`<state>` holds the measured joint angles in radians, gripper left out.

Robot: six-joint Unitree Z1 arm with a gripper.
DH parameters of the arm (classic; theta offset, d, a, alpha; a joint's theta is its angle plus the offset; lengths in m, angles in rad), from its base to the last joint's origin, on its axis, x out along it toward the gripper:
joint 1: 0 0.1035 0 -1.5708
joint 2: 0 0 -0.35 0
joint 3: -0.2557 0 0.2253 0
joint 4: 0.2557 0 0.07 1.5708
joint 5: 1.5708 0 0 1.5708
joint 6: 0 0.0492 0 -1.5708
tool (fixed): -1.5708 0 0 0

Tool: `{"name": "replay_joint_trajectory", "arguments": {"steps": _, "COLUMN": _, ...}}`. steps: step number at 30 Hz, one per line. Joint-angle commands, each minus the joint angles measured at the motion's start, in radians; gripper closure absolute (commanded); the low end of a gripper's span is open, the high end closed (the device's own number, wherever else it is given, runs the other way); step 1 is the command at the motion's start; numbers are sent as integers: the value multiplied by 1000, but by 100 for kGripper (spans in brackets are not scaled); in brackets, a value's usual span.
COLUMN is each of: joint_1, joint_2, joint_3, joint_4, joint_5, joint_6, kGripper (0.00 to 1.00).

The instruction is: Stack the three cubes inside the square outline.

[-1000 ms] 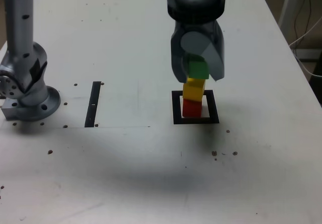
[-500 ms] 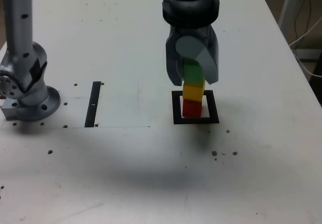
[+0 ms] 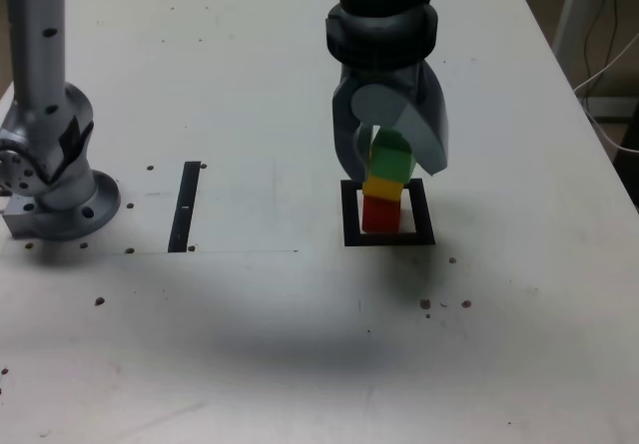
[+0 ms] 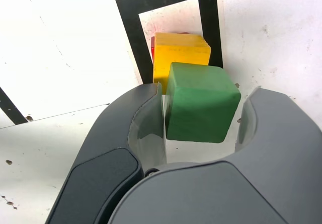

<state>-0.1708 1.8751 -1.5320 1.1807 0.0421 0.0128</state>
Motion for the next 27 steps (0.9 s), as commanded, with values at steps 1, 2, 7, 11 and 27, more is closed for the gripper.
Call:
{"name": "replay_joint_trajectory", "arguments": {"steps": 1, "joint_1": 2, "joint_2": 2, "joint_3": 4, "joint_4": -3, "joint_5": -2, "joint_6": 2, "kGripper": 1}}
{"name": "replay_joint_trajectory", "arguments": {"steps": 2, "joint_1": 2, "joint_2": 1, "joint_3": 6, "joint_4": -4, "joint_5": -2, "joint_6": 2, "kGripper": 1}}
{"name": "replay_joint_trajectory", "arguments": {"steps": 7, "joint_1": 2, "joint_2": -12, "joint_3": 15, "joint_4": -10, "joint_5": 0, "joint_6": 3, "kGripper": 1}}
{"name": "replay_joint_trajectory", "arguments": {"steps": 11, "joint_1": 2, "joint_2": -34, "joint_3": 26, "joint_4": -11, "joint_5": 7, "joint_6": 2, "kGripper": 1}}
{"name": "replay_joint_trajectory", "arguments": {"steps": 27, "joint_1": 2, "joint_2": -190, "joint_3": 163, "joint_4": -5, "joint_5": 21, "joint_6": -68, "kGripper": 0}}
